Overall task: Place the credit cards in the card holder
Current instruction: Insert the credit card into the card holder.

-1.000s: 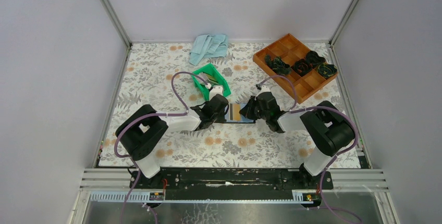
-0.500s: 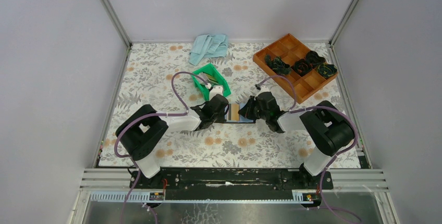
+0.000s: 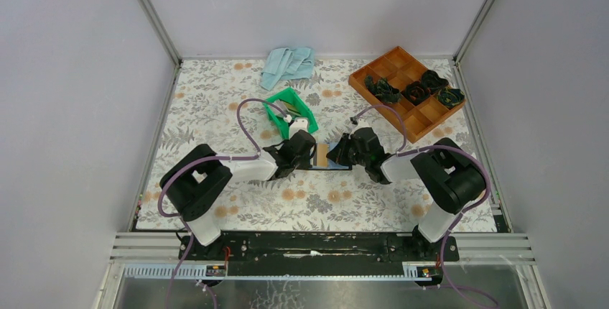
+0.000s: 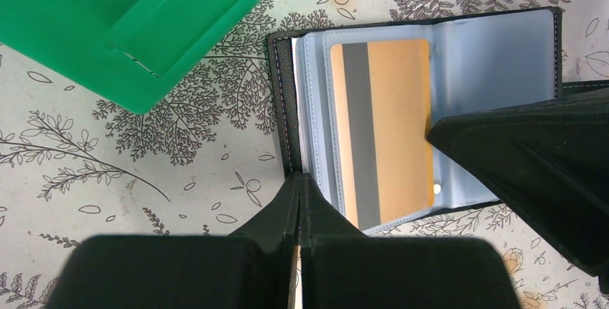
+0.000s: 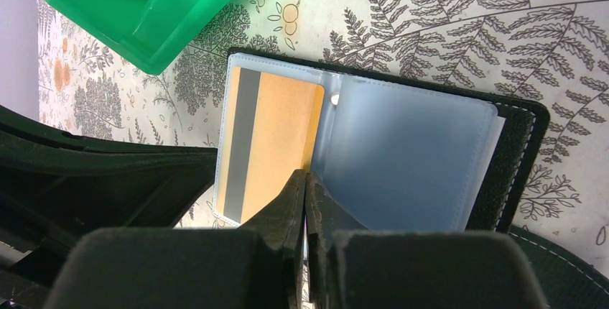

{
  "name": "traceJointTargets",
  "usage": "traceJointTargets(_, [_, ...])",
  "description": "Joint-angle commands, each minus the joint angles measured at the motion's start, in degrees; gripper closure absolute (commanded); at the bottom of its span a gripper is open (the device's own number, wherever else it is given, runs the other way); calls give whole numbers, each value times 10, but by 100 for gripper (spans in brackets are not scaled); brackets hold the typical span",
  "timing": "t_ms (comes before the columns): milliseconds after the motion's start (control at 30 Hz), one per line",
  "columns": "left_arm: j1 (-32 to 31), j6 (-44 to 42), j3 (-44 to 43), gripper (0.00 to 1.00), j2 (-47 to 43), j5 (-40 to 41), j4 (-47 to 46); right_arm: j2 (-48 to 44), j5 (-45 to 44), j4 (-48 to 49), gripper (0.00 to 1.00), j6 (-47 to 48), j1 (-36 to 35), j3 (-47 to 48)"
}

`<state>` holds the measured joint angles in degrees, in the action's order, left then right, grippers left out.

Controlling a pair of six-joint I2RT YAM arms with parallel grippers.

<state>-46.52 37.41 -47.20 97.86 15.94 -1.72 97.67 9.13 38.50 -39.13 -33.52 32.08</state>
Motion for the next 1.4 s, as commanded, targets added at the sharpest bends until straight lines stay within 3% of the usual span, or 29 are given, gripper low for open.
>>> traceJointTargets(0, [-7,-3,-1,100,32,-11,23,2,19,28,95,-8,-15,24])
traceJointTargets(167, [-8,-3,-2,100,33,-9,23,-4,17,24,92,-8,-17,29])
traceJointTargets(300, [-8,-4,-1,100,24,-2,28,-30,-4,-11,83,10,-17,29])
traceJointTargets(833, [-8,-2,7,100,26,-1,31,-243,-115,-205,52,52,-16,-29])
traceJointTargets(1367, [-8,-5,11,100,49,2,31,-265,-136,-194,48,15,-8,-107])
